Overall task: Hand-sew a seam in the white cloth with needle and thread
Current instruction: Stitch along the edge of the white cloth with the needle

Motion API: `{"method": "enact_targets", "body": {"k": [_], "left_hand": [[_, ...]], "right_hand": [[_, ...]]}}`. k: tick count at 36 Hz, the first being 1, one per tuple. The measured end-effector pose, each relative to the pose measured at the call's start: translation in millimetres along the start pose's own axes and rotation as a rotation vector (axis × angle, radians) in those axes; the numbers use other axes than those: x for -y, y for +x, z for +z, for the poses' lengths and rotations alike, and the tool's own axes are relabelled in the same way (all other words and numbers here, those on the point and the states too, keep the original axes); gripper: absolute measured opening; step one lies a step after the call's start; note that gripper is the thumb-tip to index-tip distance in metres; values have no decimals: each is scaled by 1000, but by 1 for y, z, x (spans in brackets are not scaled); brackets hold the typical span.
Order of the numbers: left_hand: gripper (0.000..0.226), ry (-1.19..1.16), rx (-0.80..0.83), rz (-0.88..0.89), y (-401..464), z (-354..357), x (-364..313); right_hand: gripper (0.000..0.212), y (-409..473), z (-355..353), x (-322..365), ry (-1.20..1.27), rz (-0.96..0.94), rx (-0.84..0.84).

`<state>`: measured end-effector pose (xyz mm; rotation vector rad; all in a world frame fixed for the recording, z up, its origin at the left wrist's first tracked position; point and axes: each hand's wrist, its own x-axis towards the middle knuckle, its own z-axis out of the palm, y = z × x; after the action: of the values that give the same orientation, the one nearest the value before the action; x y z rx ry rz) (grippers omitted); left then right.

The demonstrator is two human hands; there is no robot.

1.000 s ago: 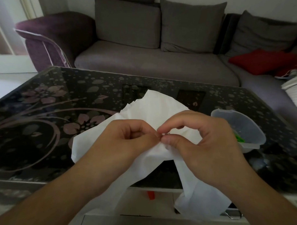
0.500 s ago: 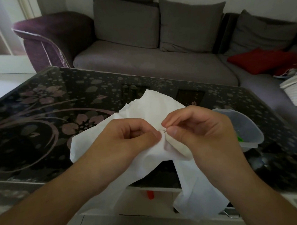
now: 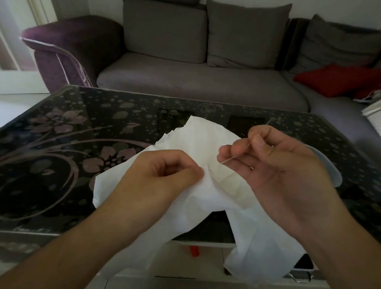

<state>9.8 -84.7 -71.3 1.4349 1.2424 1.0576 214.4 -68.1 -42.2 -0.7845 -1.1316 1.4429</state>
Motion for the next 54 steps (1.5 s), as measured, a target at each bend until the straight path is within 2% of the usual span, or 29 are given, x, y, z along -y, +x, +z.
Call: {"method": "enact_targets", "body": {"k": [4,11,14,17,20,23,27,38,44,48,51,54], "left_hand": [[16,27,-6,1,2,0,1],[16,68,-15,-17,1,1,1],[16,98,-7,-2,1,2,2],[15,122,5,13,2,4,2],[13,146,-10,35,2,4,3],[14,151,-41,64,3,2,5],[16,178,-77,97,3,3,7],[9,281,-84,163,4,3,12],[19,322,58,232,-1,5,3],[13,366,86,243,-1,9,3],[11,371,60,234,0,9,6],[10,366,32,211,1,8,6]], "right_hand": [[11,2,-1,2,64,27,18],[22,3,4,4,-219,132,-36],[9,2,6,3,-519,144,-19],[18,-1,3,1,-935,20,45],[15,-3,2,0,-1103,-89,86],[11,-2,1,-2,-1182,-97,104],[11,-1,-3,-2,-1244,-61,96],[20,1,-11,1,-1352,-154,-17],[21,1,-2,4,-1168,-115,-55],[18,0,1,4,-1116,-120,-101],[17,0,-1,4,-1103,-150,-188],[14,3,-7,5,-1046,-164,-344]]}}
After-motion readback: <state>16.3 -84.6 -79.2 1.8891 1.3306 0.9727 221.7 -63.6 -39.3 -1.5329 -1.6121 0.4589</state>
